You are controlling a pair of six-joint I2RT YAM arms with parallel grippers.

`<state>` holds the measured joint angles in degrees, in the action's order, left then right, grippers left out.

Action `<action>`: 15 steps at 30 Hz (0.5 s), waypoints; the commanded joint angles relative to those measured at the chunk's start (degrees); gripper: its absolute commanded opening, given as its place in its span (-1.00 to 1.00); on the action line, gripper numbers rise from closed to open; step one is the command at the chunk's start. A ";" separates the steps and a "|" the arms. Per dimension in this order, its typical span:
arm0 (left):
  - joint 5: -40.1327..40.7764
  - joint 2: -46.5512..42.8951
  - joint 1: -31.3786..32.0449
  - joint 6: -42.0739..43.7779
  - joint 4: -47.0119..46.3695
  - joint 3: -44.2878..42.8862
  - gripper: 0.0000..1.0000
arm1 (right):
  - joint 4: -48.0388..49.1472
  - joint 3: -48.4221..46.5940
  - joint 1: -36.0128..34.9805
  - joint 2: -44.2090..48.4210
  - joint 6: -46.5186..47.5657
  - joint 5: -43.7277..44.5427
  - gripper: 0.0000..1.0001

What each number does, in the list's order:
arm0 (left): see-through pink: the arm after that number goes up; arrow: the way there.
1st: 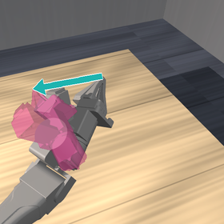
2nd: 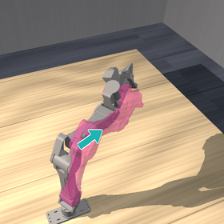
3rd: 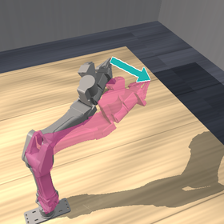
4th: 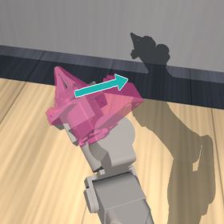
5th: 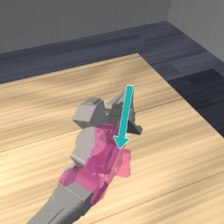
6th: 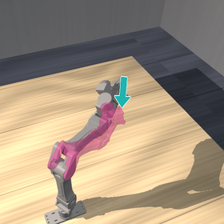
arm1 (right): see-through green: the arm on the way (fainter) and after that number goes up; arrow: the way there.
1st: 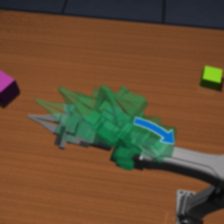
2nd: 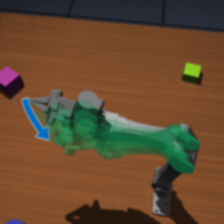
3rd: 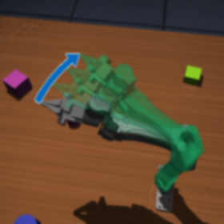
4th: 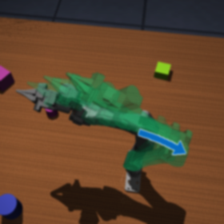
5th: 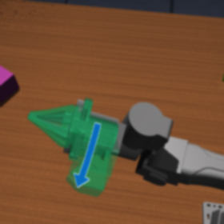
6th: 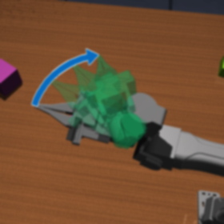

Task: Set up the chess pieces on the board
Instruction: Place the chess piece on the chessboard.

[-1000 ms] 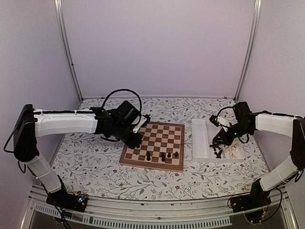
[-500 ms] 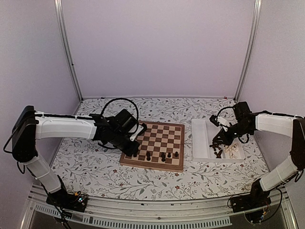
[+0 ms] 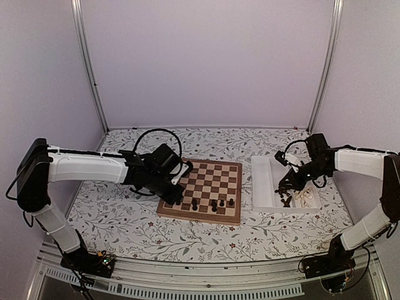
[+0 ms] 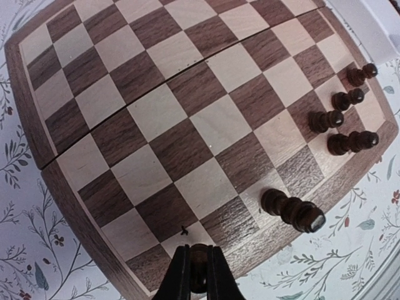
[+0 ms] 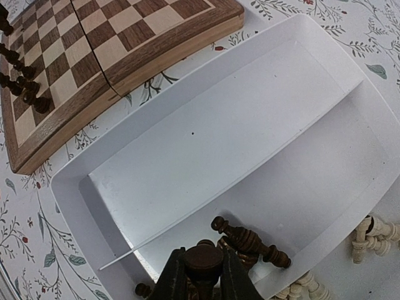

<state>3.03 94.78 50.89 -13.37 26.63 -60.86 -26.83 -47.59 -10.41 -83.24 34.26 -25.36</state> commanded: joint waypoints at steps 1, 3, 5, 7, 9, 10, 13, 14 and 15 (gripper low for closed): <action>0.65 1.73 0.44 -0.43 -1.24 0.83 -0.90 | 0.76 -0.48 0.31 -0.61 -0.60 0.40 -0.78; 0.58 1.90 0.44 -0.51 -1.18 0.92 -0.89 | 0.80 -0.40 0.33 -0.69 -0.60 0.40 -0.78; 0.62 2.11 0.52 -0.60 -1.23 0.99 -0.90 | 0.81 -0.39 0.35 -0.76 -0.60 0.37 -0.78; 0.81 2.21 0.52 -0.61 -1.20 1.01 -0.88 | 0.80 -0.48 0.32 -0.78 -0.59 0.32 -0.78; 1.11 2.42 0.52 -0.69 -1.15 1.01 -0.81 | 0.79 -0.48 0.38 -0.78 -0.53 0.32 -0.78; 1.17 2.56 0.52 -0.70 -1.07 0.99 -0.76 | 0.81 -0.48 0.32 -0.78 -0.59 0.32 -0.78; 1.43 2.74 0.65 -0.87 -1.10 0.85 -0.56 | 0.81 -0.40 0.37 -0.72 -0.58 0.27 -0.78; 1.54 2.69 0.74 -0.93 -0.95 0.71 -0.52 | 0.74 -0.42 0.36 -0.73 -0.60 0.23 -0.78; 1.55 2.77 0.78 -0.96 -0.81 0.62 -0.48 | 0.73 -0.42 0.31 -0.70 -0.60 0.23 -0.78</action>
<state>3.75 96.82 51.03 -13.93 26.22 -60.23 -26.83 -47.59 -10.41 -83.42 34.24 -25.36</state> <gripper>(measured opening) 0.232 0.157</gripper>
